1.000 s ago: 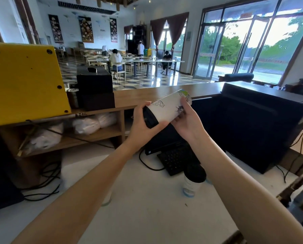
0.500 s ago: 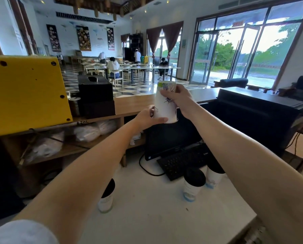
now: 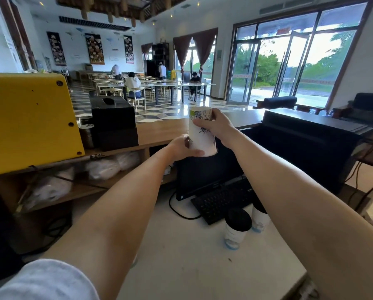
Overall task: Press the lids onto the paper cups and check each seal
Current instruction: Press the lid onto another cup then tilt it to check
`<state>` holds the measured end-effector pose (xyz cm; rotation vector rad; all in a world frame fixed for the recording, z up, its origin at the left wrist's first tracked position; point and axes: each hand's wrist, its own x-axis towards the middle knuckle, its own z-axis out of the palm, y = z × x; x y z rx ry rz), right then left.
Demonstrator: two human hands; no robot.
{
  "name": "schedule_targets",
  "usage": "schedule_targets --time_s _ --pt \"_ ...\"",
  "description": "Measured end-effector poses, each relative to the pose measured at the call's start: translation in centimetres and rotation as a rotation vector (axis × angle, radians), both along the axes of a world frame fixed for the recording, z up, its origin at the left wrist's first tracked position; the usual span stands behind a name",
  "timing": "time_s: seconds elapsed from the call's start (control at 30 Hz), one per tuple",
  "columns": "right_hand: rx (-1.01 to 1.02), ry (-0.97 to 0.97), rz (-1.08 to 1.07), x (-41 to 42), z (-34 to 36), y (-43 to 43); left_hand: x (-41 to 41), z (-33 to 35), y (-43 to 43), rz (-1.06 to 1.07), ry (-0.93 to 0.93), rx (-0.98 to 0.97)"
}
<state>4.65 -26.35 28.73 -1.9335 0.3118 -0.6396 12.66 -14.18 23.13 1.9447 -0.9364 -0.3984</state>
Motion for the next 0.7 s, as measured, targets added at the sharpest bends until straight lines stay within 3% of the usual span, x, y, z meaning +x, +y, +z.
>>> schedule_targets --time_s 0.5,0.7 --pt "0.031 -0.048 -0.022 -0.8 0.8 0.3 0.1 1.2 0.4 -0.020 -0.042 -0.045" --pt "0.187 -0.091 0.030 -1.8 0.2 -0.4 0.0 -1.9 2.4 -0.087 0.322 -0.347"
